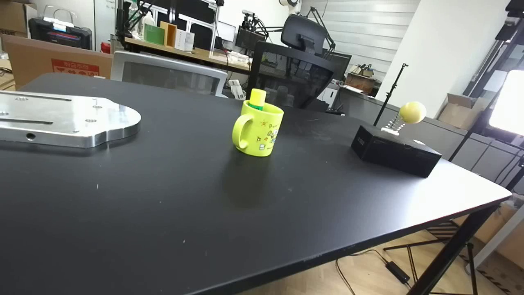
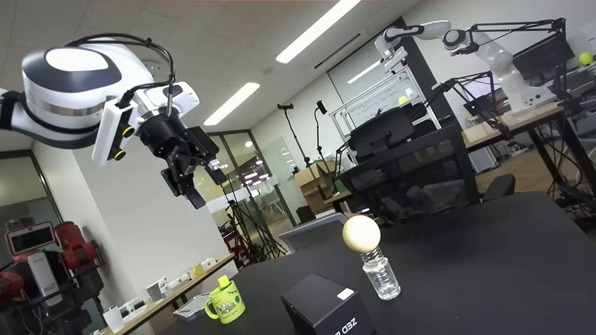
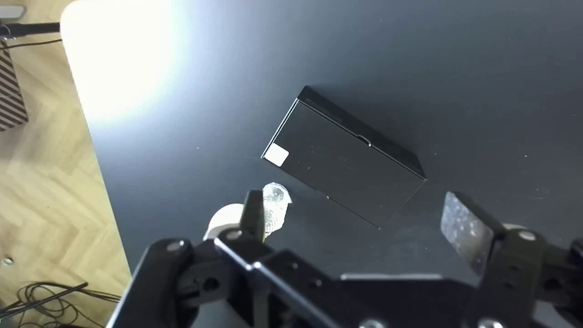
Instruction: Remove the glue from the mug, put the glue in the mug, remove the glue from the mug and put it on top of the black box
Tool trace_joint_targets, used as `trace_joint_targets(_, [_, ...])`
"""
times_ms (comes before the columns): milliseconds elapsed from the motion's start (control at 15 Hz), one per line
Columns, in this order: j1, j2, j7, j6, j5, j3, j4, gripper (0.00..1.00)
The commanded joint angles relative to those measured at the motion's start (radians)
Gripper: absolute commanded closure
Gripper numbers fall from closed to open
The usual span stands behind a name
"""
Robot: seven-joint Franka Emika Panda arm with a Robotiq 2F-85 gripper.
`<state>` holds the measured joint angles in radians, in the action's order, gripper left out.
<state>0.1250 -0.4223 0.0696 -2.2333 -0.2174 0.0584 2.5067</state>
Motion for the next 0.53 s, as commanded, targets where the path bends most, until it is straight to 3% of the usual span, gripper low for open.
trace_joint_targets(0, [-0.021,0.023,0.038,-0.005,0.018,0.017,-0.019,0.0])
trace_joint_targets(467, [-0.119,0.3,0.14,-0.027,0.053,-0.032,-0.251,0.0])
